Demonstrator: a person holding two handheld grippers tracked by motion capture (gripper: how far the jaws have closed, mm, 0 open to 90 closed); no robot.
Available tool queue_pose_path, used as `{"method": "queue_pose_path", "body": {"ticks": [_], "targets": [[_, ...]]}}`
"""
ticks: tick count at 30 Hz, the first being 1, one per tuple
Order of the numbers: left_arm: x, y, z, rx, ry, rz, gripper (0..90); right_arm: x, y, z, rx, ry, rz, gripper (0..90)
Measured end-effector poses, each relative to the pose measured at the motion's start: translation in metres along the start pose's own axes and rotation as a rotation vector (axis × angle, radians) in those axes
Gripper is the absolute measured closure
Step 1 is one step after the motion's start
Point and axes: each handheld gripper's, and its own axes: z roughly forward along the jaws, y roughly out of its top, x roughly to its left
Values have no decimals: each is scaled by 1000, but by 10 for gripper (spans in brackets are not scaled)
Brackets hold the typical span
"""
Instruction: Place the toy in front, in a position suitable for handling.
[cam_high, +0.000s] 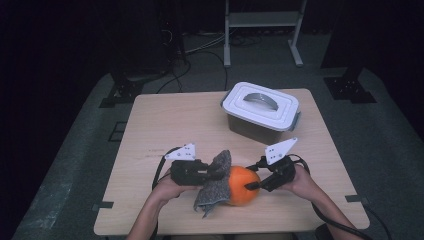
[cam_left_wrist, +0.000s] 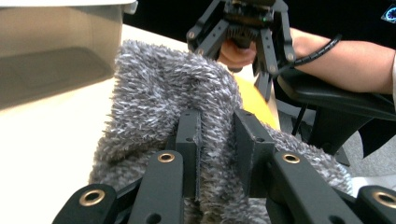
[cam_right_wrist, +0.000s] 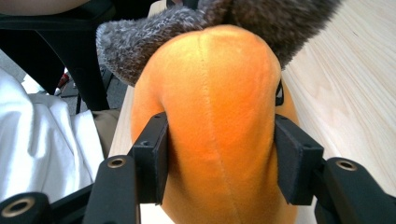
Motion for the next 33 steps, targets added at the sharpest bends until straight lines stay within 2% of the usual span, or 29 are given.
{"method": "queue_pose_path", "body": {"ticks": [3, 10, 12, 17, 21, 24, 29, 33], "targets": [[2, -4, 1, 14, -8, -7, 728, -3, -4, -5, -4, -6, 14, 434], [-4, -1, 3, 20, -40, 15, 729, -3, -6, -6, -13, -6, 27, 432], [-6, 2, 4, 10, -41, 23, 729, 0, -3, -3, -7, -11, 16, 432], [-12, 11, 4, -24, -58, 45, 728, 12, 8, 11, 22, -15, -47, 431], [-16, 16, 8, -28, -43, 67, 728, 21, 15, 22, 40, -3, -95, 429], [-10, 13, 6, -25, -29, 46, 729, 21, 16, 23, 41, -14, -99, 431], [1, 3, -3, -29, 7, 2, 728, 15, 12, 17, 21, -21, -64, 438], [7, -5, -6, -22, 15, -23, 725, 9, 7, 11, -1, -26, -24, 440]]}}
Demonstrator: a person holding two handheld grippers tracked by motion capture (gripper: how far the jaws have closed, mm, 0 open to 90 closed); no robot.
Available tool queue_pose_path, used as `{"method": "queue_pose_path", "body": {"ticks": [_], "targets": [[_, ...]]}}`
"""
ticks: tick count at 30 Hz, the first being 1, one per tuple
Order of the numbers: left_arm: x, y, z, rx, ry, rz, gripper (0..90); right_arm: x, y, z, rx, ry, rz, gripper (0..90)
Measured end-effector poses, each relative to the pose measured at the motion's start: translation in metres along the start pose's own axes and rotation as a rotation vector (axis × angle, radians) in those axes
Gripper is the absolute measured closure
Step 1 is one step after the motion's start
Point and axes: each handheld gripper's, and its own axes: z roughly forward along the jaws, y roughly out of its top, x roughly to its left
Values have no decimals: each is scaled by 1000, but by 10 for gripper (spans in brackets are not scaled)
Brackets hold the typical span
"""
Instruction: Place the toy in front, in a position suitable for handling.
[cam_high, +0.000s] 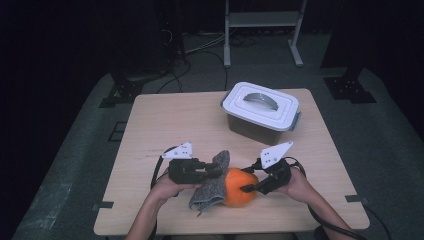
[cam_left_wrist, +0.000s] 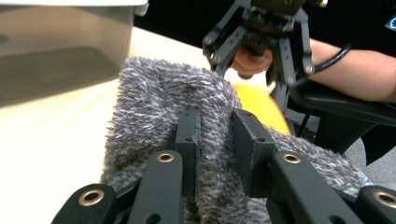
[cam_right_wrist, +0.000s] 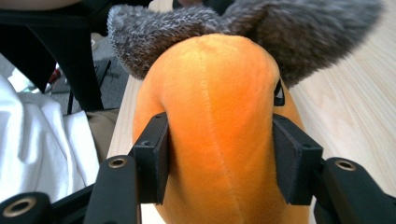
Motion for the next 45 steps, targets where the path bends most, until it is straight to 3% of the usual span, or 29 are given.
{"method": "queue_pose_path", "body": {"ticks": [5, 14, 20, 23, 28, 37, 41, 45], "targets": [[3, -5, 1, 11, -14, -11, 724, -6, -5, -6, -19, -10, 47, 441], [7, -14, 2, 13, -4, -47, 722, -9, -5, -12, -25, -38, 73, 454], [6, -18, 10, 43, -21, -43, 721, -13, -11, -24, -43, -94, 111, 459], [4, -16, 15, 40, -34, -36, 719, -14, -14, -25, -50, -91, 129, 460], [-1, -9, 13, 21, -31, -16, 720, -10, -11, -19, -44, -88, 116, 462], [-16, 11, 11, -34, -65, 43, 719, 2, 0, -1, -16, -78, 60, 460], [-21, 15, 15, -33, -82, 57, 719, 6, 4, 5, -2, -76, 28, 460], [-21, 15, 18, -18, -69, 73, 721, 6, 3, 4, -1, -74, 27, 460]]}}
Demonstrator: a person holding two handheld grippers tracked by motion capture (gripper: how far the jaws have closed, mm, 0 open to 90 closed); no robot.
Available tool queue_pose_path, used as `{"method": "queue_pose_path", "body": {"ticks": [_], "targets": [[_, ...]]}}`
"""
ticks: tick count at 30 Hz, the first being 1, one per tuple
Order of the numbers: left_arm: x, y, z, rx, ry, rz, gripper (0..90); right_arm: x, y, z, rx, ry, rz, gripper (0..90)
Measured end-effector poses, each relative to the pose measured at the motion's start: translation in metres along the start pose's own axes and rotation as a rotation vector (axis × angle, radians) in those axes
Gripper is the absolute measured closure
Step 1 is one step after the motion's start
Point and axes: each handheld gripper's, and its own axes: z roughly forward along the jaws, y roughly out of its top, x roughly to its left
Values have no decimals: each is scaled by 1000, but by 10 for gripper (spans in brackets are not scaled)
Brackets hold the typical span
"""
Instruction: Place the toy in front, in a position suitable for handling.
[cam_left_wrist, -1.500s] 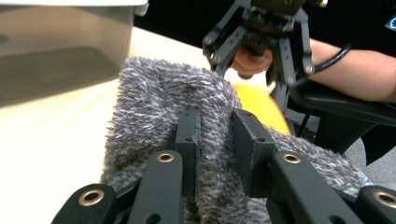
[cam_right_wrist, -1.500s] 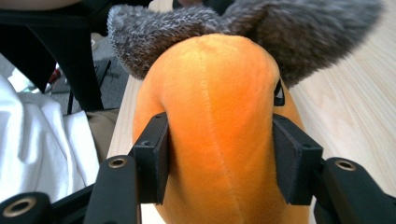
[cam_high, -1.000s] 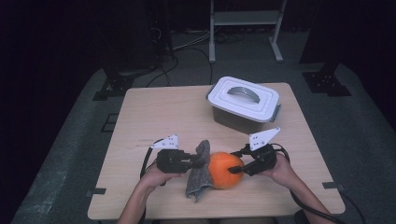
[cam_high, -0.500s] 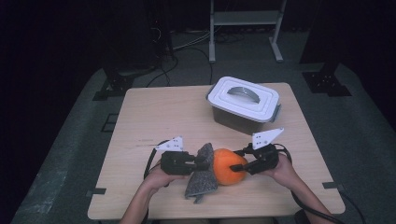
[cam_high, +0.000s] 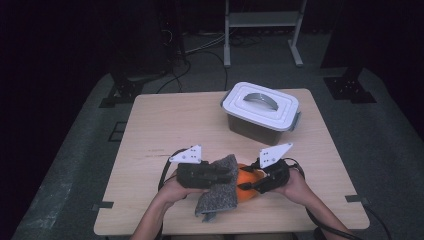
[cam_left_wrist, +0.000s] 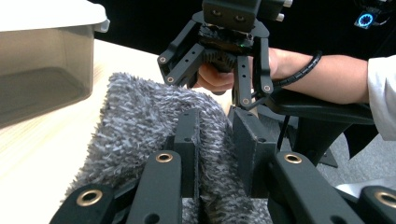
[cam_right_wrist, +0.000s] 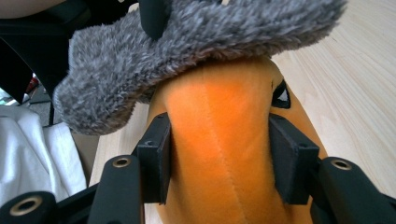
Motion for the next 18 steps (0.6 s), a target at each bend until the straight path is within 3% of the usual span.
{"method": "queue_pose_path", "body": {"ticks": [4, 8, 18], "targets": [[7, -7, -6, 17, 45, -20, 733, -7, -4, -7, -13, -2, 32, 460], [11, -13, -8, 11, 64, -37, 740, -14, -9, -13, -32, 1, 64, 459], [10, -11, -8, -26, 54, -41, 793, -17, -12, -16, -47, -6, 85, 452]]}}
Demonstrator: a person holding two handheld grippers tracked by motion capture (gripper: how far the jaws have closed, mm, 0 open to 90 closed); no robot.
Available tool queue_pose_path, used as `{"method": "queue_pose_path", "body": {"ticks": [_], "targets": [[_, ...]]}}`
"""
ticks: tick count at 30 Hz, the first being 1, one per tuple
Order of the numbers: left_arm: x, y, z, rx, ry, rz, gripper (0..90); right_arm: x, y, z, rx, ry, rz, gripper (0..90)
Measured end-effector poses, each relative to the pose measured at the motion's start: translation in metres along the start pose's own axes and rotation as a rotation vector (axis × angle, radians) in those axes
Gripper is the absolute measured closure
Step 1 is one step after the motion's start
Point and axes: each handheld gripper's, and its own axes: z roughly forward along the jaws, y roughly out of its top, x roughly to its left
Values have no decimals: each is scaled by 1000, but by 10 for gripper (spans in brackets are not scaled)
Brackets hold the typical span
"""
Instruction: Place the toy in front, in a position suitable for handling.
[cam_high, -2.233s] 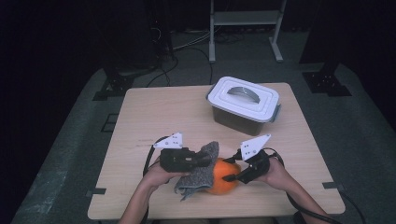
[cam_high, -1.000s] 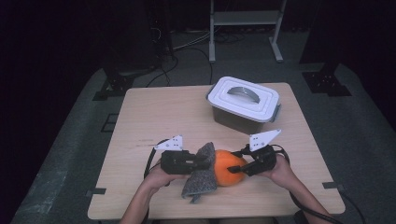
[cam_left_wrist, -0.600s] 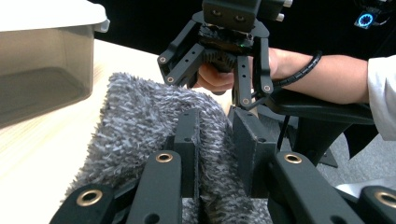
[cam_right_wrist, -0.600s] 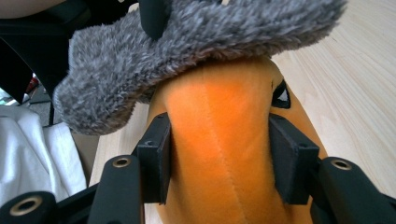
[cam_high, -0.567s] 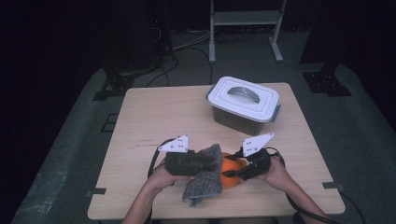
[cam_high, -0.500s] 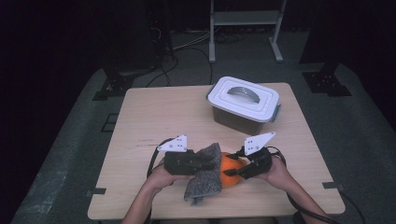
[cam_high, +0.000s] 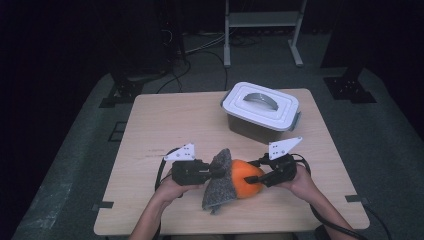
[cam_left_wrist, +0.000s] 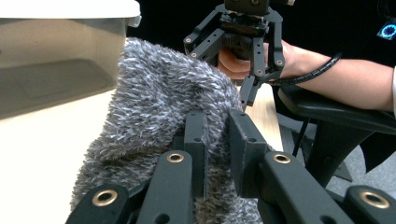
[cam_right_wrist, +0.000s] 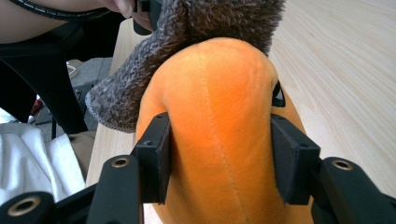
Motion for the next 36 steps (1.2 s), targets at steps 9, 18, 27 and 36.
{"method": "queue_pose_path", "body": {"ticks": [9, 18, 27, 36], "targets": [[2, 2, -11, -43, -3, -17, 800, 0, 0, 0, 0, -4, -1, 445], [1, 6, -55, -114, 55, -19, 795, -1, 0, 0, -5, 0, 6, 444], [-6, -2, -119, -171, 173, -20, 794, -2, -1, 0, -9, 0, 10, 444], [-9, -27, -173, -179, 284, -60, 789, -2, -1, 0, -12, 2, 18, 444]]}}
